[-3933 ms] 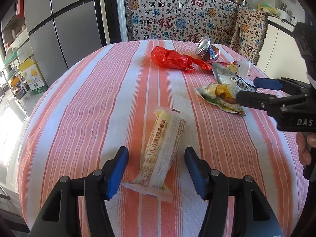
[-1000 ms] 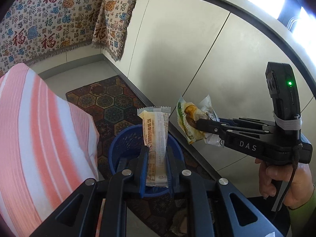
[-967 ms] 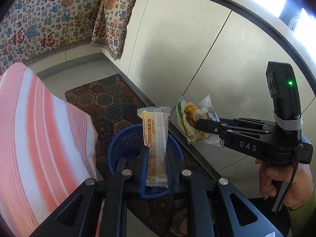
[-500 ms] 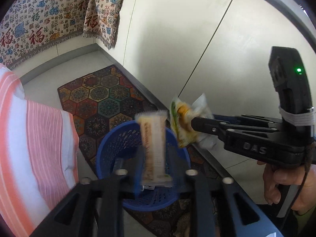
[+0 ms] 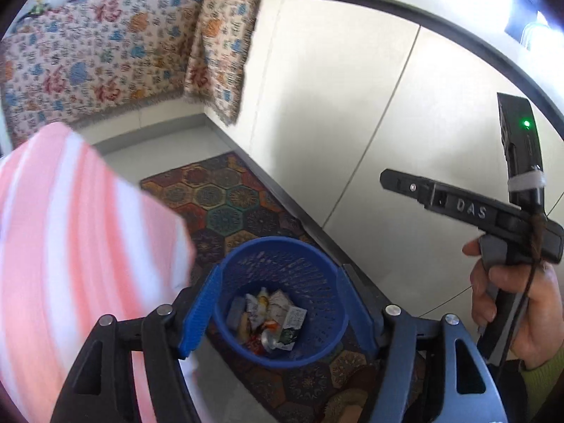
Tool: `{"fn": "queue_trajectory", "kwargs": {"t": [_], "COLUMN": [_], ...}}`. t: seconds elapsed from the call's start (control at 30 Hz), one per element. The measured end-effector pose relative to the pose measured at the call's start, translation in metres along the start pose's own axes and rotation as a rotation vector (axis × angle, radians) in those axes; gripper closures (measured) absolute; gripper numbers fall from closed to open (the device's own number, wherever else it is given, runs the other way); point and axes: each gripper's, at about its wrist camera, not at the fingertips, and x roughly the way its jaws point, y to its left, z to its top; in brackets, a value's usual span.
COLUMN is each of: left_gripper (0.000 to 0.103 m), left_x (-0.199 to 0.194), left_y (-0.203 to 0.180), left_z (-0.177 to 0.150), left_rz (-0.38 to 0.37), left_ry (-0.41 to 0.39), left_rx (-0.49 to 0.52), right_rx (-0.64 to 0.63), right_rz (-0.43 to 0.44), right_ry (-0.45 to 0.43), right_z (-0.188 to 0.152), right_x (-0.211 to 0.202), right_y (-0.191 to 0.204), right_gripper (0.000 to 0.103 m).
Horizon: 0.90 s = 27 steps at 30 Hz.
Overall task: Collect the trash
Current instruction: 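Carry the roll and snack bag over the blue wastebasket and open both tools, then move both tools back over the table toward the red bag and paper wrapper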
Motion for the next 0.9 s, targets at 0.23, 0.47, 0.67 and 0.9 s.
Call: {"fn": "queue_trajectory", "kwargs": {"t": [0.23,0.47,0.67,0.9], "left_gripper": [0.034,0.034,0.034,0.032], "left_x": [-0.075,-0.126,-0.150,-0.148], "left_y": [0.056,0.137,0.195,0.245], "left_z": [-0.041,-0.075,-0.098,-0.087], "left_rz": [0.192,0.351,0.430,0.359], "left_ry": [-0.019,-0.027,0.010,0.024], "left_rx": [-0.032,-0.137,-0.181,-0.175], "right_rx": [-0.171,-0.337,-0.477,-0.573], "right_rz": [0.091,0.283,0.382,0.360], "right_ry": [-0.059,-0.032,0.082,0.146], "right_z": [-0.005,-0.037,-0.077,-0.102], "right_x": [-0.018,-0.023,-0.006,0.012], "right_y": [0.089,0.210,0.293,0.324], "right_gripper": [0.020,0.017,0.017,0.014]}}
